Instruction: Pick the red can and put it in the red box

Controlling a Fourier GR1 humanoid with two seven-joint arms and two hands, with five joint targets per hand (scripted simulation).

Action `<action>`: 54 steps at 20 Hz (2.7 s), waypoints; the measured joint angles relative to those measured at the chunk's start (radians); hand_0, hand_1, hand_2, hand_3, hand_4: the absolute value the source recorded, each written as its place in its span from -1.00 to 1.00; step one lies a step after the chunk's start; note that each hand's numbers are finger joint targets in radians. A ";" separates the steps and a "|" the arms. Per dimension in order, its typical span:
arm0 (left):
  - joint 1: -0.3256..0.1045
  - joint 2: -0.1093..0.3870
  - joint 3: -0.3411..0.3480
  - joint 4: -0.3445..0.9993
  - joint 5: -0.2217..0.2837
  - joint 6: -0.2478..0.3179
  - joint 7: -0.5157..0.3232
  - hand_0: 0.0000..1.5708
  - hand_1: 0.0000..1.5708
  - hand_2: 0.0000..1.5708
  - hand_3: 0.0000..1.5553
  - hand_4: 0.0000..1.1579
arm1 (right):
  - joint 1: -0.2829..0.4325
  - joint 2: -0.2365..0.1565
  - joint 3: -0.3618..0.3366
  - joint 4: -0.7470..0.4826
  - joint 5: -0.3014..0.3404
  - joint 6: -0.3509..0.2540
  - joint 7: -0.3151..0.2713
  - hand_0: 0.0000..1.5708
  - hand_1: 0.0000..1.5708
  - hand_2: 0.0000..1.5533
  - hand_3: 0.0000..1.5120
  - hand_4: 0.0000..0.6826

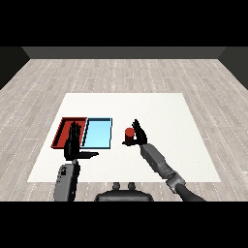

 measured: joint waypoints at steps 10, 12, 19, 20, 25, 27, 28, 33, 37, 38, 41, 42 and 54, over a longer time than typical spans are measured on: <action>-0.012 -0.001 0.005 0.034 -0.005 0.004 -0.025 -1.00 -1.00 -1.00 -1.00 -1.00 | -0.054 0.000 0.132 0.063 -0.135 -0.036 -0.023 -1.00 -1.00 -1.00 -1.00 -1.00; -0.012 -0.001 0.007 0.041 -0.002 0.001 -0.031 -1.00 -1.00 -1.00 -1.00 -1.00 | -0.068 0.000 0.169 0.078 -0.165 -0.067 -0.023 -1.00 -1.00 -1.00 -1.00 -1.00; -0.020 -0.002 0.002 0.035 -0.014 0.013 -0.018 -1.00 -1.00 -1.00 -1.00 -1.00 | -0.075 0.000 0.235 0.088 -0.253 -0.226 -0.016 0.85 0.85 0.87 0.88 0.79; -0.018 -0.005 -0.002 0.036 -0.014 0.012 -0.021 -1.00 -1.00 -1.00 -1.00 -1.00 | -0.091 0.000 0.236 0.097 -0.256 -0.240 -0.010 0.89 0.89 0.88 0.88 0.79; -0.023 0.010 0.011 0.028 0.005 -0.005 -0.004 -1.00 -1.00 -1.00 -1.00 -1.00 | -0.117 0.000 0.266 0.096 -0.275 -0.302 0.002 0.85 0.85 0.86 0.85 0.74; -0.018 0.006 0.009 0.040 0.000 -0.003 -0.018 -1.00 -1.00 -1.00 -1.00 -1.00 | -0.119 0.000 0.282 0.093 -0.278 -0.317 -0.003 0.88 0.88 0.86 0.83 0.75; -0.009 0.003 0.004 0.026 -0.001 -0.003 -0.015 -1.00 -1.00 -1.00 -1.00 -1.00 | -0.133 0.000 0.276 0.111 -0.272 -0.308 0.000 0.87 0.87 0.86 0.82 0.75; -0.004 -0.010 -0.016 0.054 -0.013 -0.007 -0.046 -1.00 -1.00 -1.00 -1.00 -1.00 | -0.132 0.000 0.291 0.077 -0.233 -0.347 -0.014 0.83 0.83 0.85 0.81 0.82; -0.003 -0.006 -0.028 0.031 -0.016 -0.011 -0.017 -1.00 -1.00 -1.00 -1.00 -1.00 | -0.139 -0.021 0.278 -0.015 -0.179 -0.384 0.004 0.81 0.81 0.84 0.82 0.82; 0.001 -0.013 -0.038 0.019 -0.022 -0.005 -0.011 -1.00 -1.00 -1.00 -1.00 -1.00 | -0.136 -0.026 0.272 -0.027 -0.163 -0.385 0.000 0.81 0.81 0.84 0.82 0.80; -0.013 -0.015 -0.053 0.033 -0.034 -0.008 -0.009 -1.00 -1.00 -1.00 -1.00 -1.00 | -0.125 -0.051 0.262 -0.108 -0.120 -0.413 0.025 0.84 0.84 0.84 0.82 0.85; -0.023 -0.014 -0.053 0.044 -0.037 -0.008 -0.009 -1.00 -1.00 -1.00 -1.00 -1.00 | -0.115 -0.067 0.258 -0.141 -0.106 -0.414 0.034 0.86 0.86 0.85 0.83 0.88; -0.061 -0.035 -0.227 0.048 -0.057 0.100 0.118 -1.00 -1.00 -1.00 -1.00 -1.00 | 0.062 -0.148 0.264 -0.594 0.061 -0.541 0.183 0.84 0.84 0.85 0.84 0.91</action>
